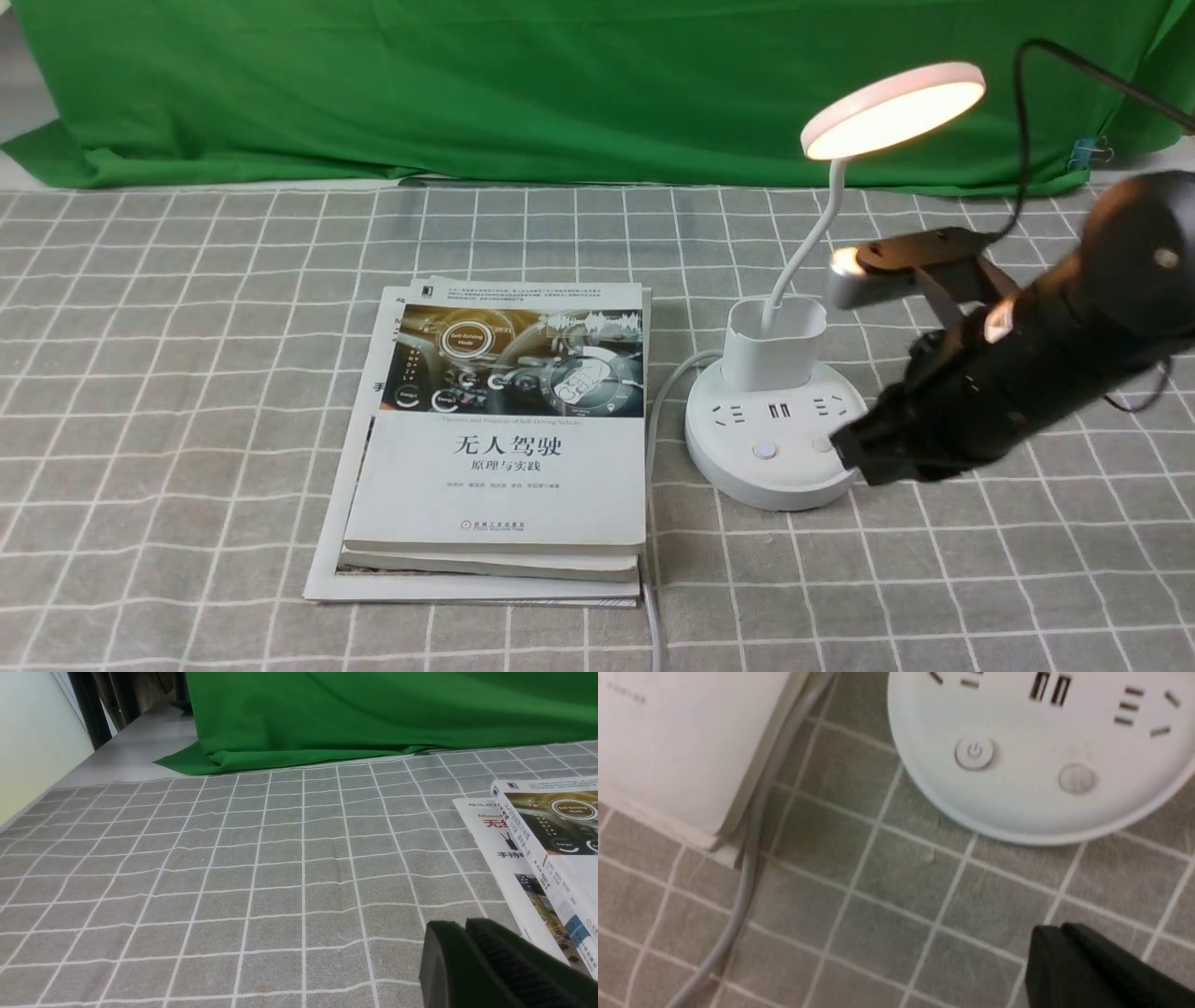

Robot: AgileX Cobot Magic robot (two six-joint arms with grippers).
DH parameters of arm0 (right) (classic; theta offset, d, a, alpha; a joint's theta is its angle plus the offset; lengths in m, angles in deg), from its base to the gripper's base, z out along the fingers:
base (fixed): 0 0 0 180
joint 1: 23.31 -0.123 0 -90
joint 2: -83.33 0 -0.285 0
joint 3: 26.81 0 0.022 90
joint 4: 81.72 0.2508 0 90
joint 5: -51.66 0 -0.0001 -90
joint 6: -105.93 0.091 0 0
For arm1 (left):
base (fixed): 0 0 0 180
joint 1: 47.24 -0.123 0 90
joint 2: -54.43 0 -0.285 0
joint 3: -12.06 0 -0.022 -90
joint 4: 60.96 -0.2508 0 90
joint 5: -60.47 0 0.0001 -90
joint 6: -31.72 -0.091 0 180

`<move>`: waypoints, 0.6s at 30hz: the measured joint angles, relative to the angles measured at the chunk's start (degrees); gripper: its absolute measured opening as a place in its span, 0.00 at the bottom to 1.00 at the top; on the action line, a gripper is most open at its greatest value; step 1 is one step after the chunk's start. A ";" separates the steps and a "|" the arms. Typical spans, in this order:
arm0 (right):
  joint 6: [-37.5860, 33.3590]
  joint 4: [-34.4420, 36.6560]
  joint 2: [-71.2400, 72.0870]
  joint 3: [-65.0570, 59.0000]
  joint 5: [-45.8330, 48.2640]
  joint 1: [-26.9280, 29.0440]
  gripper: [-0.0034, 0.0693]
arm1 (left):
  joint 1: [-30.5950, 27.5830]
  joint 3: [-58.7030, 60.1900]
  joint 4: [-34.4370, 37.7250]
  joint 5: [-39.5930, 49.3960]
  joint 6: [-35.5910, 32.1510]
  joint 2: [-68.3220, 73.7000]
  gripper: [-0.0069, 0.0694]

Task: Turn on the desk lamp on the grey coffee tablecloth with your hand.

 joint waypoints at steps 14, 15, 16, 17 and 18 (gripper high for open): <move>7.67 -0.06 24.73 -13.17 4.30 0.00 0.11 | 0.00 0.00 0.00 0.00 0.00 0.00 0.12; 7.87 -0.06 25.79 -13.23 3.75 0.00 0.11 | 0.00 0.00 0.00 0.00 0.00 0.00 0.12; 8.06 -0.06 26.76 -13.23 3.27 0.00 0.11 | 0.00 0.00 0.00 0.00 0.00 0.00 0.12; 8.19 -0.33 27.61 -13.27 2.72 0.00 0.11 | 0.00 0.00 0.00 0.00 0.00 0.00 0.12; 8.19 -0.44 27.94 -13.27 2.47 0.00 0.11 | 0.00 0.00 0.00 0.00 0.00 0.00 0.12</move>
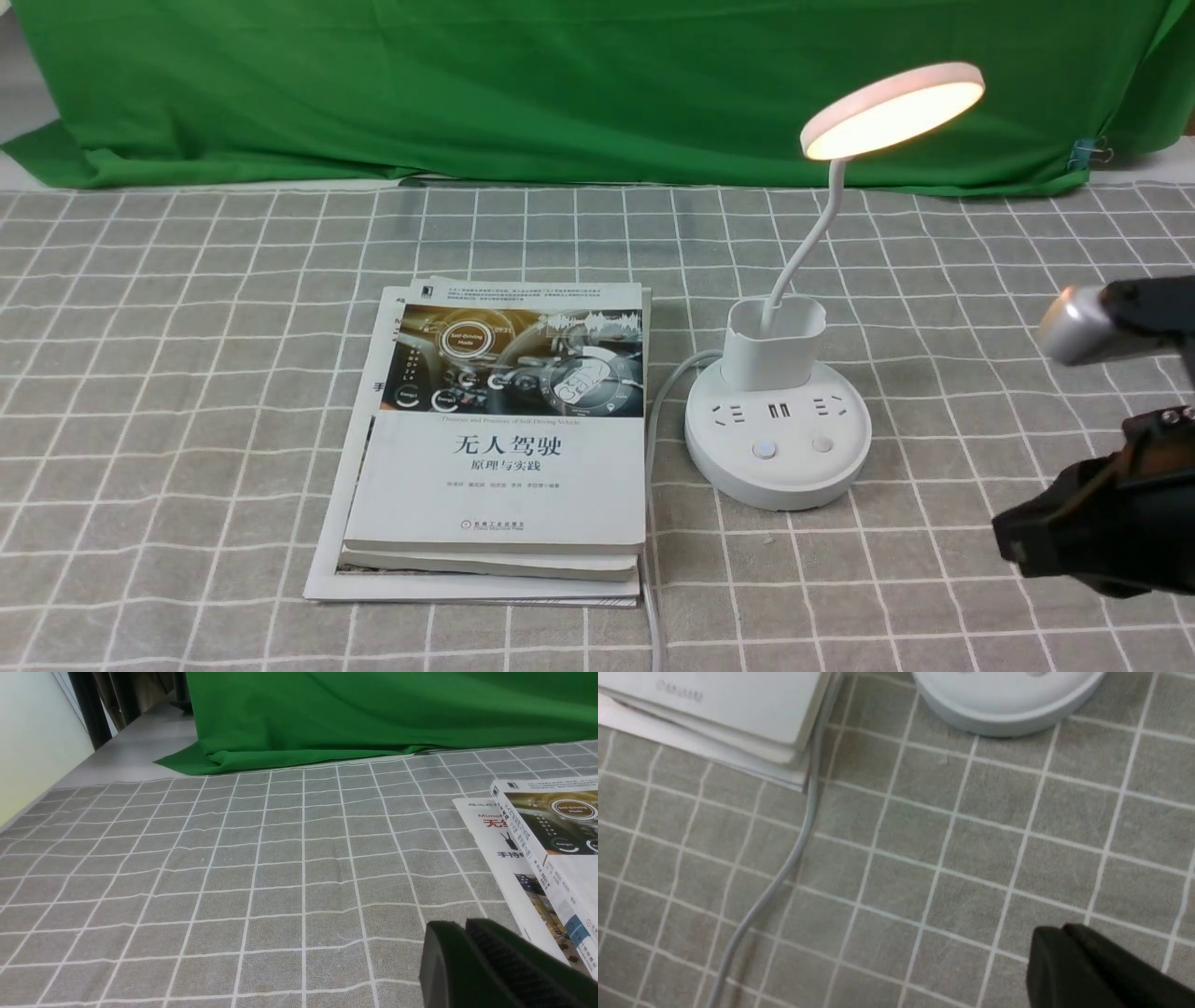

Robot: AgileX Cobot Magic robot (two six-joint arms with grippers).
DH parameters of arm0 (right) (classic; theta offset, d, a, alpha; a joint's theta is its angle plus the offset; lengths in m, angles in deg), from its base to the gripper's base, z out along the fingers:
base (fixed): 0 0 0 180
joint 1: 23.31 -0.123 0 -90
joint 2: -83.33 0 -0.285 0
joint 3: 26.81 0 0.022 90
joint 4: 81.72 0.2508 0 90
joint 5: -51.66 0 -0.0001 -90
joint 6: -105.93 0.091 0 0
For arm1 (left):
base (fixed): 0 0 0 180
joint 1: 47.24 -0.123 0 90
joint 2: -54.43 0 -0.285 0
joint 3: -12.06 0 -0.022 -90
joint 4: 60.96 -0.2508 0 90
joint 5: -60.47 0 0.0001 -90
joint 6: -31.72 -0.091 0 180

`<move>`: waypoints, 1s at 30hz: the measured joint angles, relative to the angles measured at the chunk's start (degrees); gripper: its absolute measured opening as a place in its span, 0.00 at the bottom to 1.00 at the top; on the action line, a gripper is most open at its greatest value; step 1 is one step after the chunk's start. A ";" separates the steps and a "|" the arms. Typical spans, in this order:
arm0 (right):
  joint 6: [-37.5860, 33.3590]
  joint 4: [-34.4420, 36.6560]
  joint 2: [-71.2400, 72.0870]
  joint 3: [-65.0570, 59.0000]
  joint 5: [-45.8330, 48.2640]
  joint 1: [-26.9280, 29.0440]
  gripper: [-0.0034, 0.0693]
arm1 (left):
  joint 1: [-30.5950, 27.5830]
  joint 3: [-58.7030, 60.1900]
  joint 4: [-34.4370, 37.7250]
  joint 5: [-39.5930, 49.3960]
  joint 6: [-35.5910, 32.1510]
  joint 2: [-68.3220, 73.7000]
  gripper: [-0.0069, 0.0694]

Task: Turn on the desk lamp on the grey coffee tablecloth with your hand.

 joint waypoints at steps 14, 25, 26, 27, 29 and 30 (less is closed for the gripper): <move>-7.37 -3.94 31.09 -32.14 -37.57 12.49 0.08 | 0.00 0.00 0.00 0.00 0.00 0.00 0.12; -7.61 -6.63 58.23 -45.27 -34.00 23.00 0.08 | 0.00 0.00 0.11 0.00 0.00 0.00 0.12; -7.75 -6.79 59.21 -45.27 -33.31 23.11 0.08 | 0.00 0.00 0.11 0.00 0.00 0.00 0.12; -7.88 -6.94 59.56 -45.27 -33.02 23.11 0.08 | 0.00 0.00 0.11 0.00 0.00 0.00 0.12; -8.13 -7.60 59.80 -45.27 -32.55 23.11 0.08 | 0.00 0.00 0.17 -0.02 0.00 0.00 0.12; -8.20 -7.78 59.80 -45.27 -32.35 23.11 0.08 | 0.00 0.00 0.17 0.08 0.00 0.00 0.12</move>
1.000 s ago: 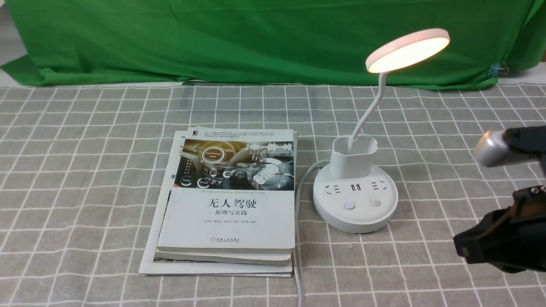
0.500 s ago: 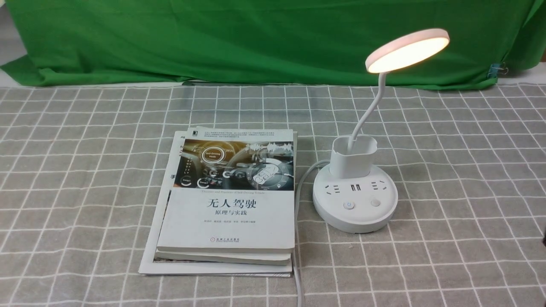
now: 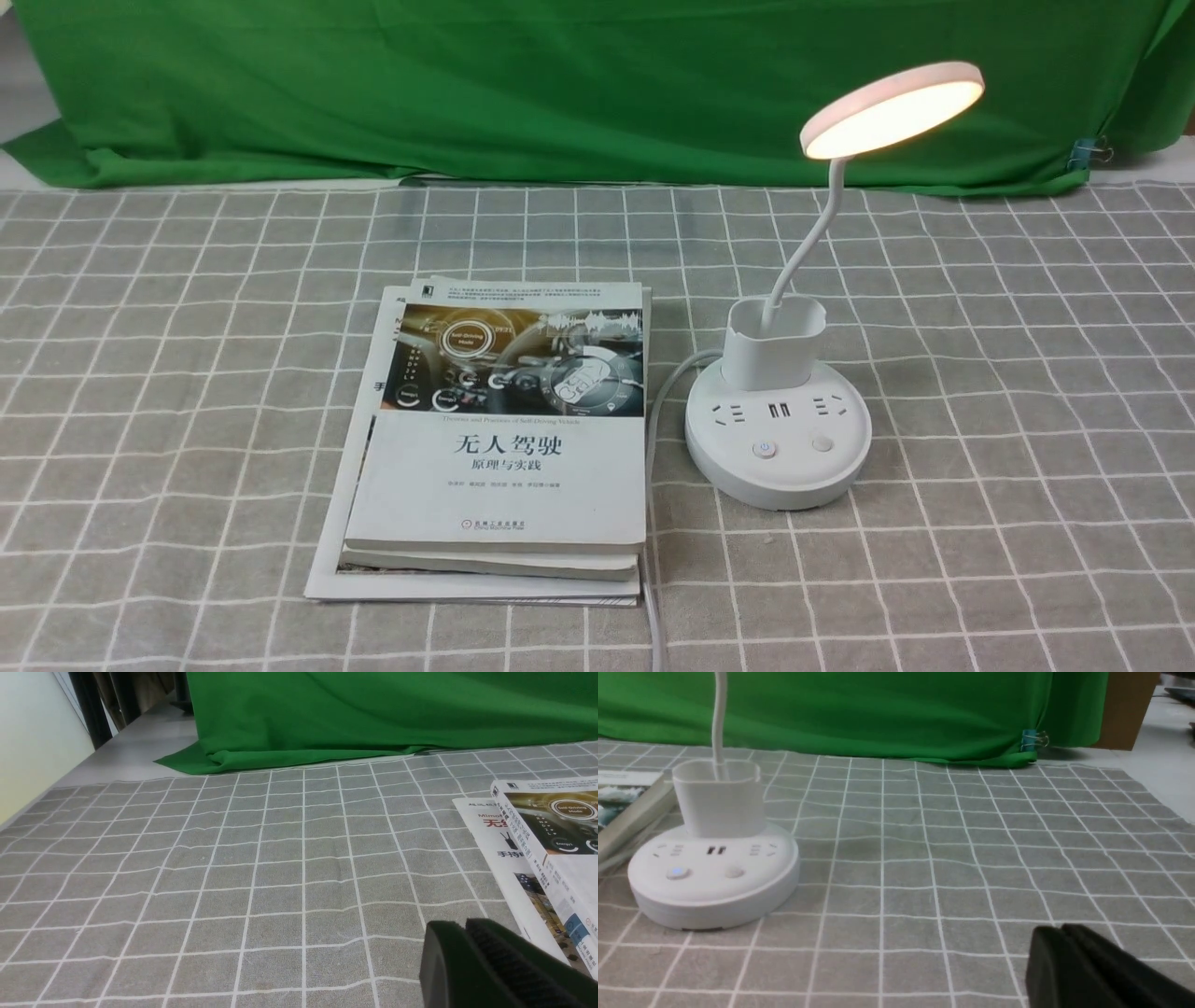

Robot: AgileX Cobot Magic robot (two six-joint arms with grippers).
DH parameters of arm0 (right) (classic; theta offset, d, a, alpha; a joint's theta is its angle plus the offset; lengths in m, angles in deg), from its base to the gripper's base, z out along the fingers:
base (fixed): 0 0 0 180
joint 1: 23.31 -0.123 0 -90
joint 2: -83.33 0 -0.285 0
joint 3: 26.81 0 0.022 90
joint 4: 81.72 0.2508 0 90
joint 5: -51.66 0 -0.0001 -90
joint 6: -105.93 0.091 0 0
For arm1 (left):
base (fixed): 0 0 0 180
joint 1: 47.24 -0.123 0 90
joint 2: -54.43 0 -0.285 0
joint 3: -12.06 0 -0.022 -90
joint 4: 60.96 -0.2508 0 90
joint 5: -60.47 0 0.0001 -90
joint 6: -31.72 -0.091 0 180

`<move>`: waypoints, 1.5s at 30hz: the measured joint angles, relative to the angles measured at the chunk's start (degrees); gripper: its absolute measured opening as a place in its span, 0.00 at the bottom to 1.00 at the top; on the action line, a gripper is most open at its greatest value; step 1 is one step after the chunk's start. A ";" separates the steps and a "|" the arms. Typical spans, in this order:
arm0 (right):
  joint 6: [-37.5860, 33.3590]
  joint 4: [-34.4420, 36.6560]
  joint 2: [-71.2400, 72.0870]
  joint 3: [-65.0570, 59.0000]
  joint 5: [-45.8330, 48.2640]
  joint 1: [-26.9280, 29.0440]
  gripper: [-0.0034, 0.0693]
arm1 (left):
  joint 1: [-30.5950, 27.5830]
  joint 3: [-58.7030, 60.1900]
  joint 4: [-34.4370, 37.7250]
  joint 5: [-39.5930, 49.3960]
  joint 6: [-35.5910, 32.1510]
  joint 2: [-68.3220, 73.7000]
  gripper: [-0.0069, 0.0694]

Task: Turn on the desk lamp on the grey coffee tablecloth with your hand.

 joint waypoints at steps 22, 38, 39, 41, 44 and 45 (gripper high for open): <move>-0.34 -0.31 0.00 0.00 0.41 0.00 0.13 | 0.00 0.00 -0.05 -0.06 0.00 0.00 0.12; -0.34 -0.38 0.00 0.00 0.48 0.00 0.18 | 0.00 0.00 -0.05 -0.06 -0.04 0.00 0.12; -0.34 -0.38 0.00 0.00 0.48 0.00 0.18 | 0.00 0.00 -0.05 -0.06 -0.04 0.00 0.12; -0.34 -0.38 0.00 0.00 0.48 0.00 0.19 | 0.00 0.00 -0.05 -0.06 -0.04 0.00 0.12; -0.34 -0.38 0.00 0.00 0.48 0.00 0.20 | 0.00 0.00 -0.05 -0.06 -0.04 0.00 0.12; -0.34 -0.38 0.00 0.00 0.48 0.00 0.21 | 0.00 0.00 -0.05 -0.06 -0.04 0.00 0.12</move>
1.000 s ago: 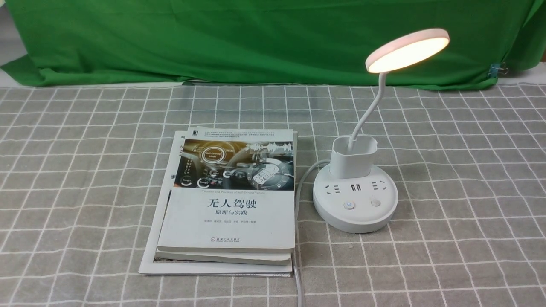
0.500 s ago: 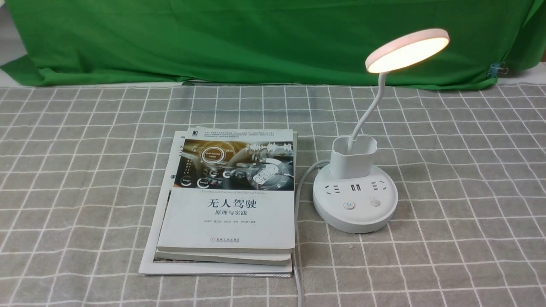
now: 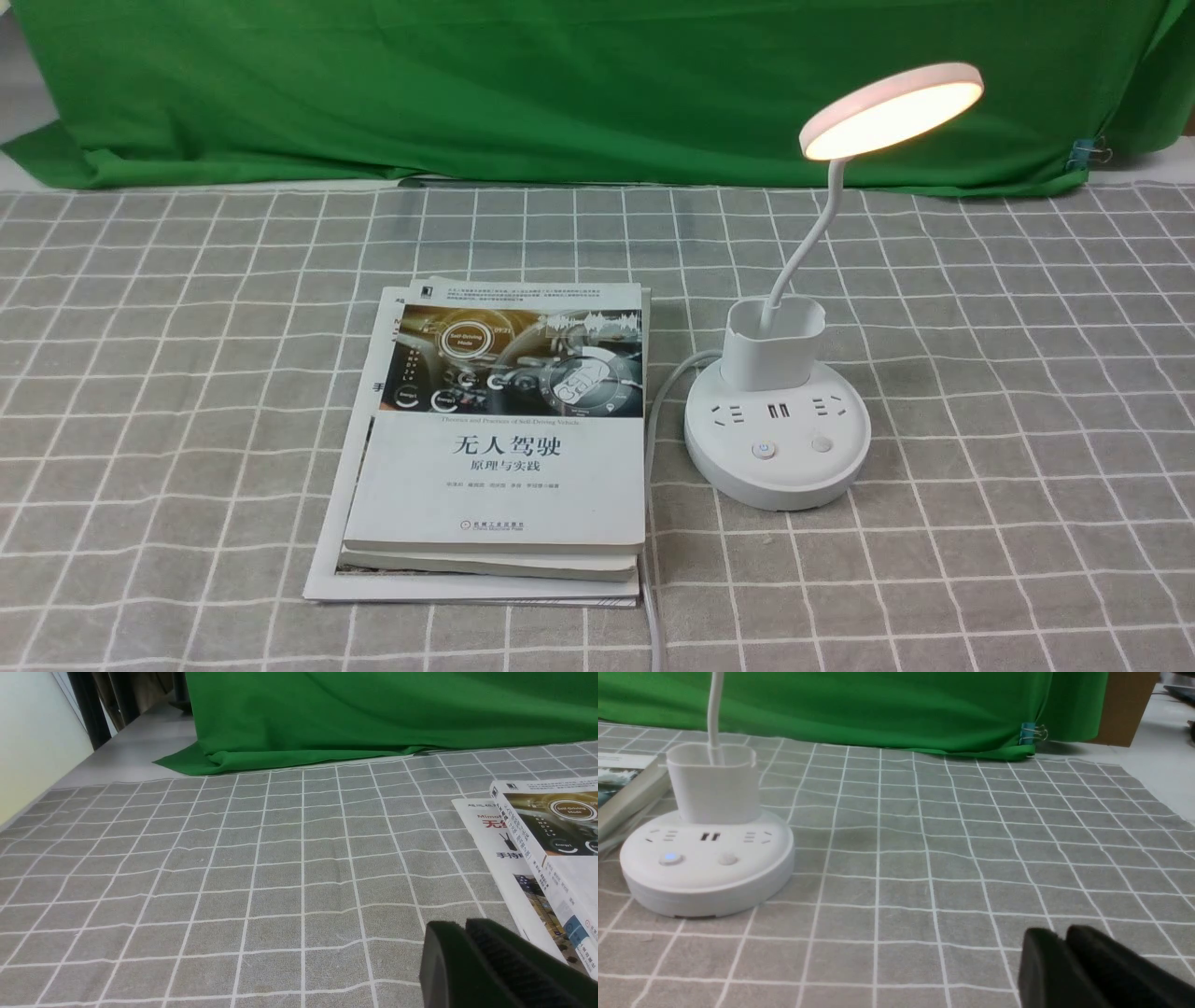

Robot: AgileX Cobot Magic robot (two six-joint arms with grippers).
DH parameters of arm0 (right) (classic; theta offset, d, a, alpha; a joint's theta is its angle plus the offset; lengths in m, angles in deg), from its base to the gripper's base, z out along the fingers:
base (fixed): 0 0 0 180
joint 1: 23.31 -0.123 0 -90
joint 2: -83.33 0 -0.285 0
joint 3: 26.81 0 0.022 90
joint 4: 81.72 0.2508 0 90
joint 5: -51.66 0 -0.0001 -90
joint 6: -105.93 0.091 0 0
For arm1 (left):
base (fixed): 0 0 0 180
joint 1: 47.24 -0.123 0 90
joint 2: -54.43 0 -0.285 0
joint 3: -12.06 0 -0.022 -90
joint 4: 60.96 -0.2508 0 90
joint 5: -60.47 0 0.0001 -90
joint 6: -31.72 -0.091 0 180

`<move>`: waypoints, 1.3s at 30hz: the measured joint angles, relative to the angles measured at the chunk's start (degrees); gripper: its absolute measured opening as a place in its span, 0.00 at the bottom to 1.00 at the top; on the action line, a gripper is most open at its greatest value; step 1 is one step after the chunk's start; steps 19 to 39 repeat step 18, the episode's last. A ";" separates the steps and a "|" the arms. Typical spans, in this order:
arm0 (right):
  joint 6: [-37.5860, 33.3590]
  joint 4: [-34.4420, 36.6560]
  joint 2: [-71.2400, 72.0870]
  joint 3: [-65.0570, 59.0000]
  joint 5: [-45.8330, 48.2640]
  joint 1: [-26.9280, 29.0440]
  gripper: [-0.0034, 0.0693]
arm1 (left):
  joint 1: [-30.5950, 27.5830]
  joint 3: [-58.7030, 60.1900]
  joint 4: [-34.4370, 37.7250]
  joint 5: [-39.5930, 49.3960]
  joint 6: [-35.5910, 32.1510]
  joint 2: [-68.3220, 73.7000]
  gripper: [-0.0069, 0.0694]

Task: Turn on the desk lamp on the grey coffee tablecloth with your hand.

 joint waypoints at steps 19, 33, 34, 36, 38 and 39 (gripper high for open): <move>0.00 0.00 0.00 0.00 0.00 0.00 0.29 | 0.00 0.00 0.00 0.00 0.03 0.00 0.12; 0.00 0.00 0.00 0.00 0.00 0.00 0.29 | 0.00 0.00 0.00 0.00 0.03 0.00 0.12; 0.00 0.00 0.00 0.00 0.00 0.00 0.29 | 0.00 0.00 0.00 0.00 0.03 0.00 0.12; 0.00 0.00 0.00 0.00 0.00 0.00 0.29 | 0.00 0.00 0.00 0.00 0.03 0.00 0.12; 0.00 0.00 0.00 0.00 0.00 0.00 0.29 | 0.00 0.00 0.00 0.00 0.03 0.00 0.12; 0.00 0.00 0.00 0.00 0.00 0.00 0.29 | 0.00 0.00 0.00 0.00 0.03 0.00 0.12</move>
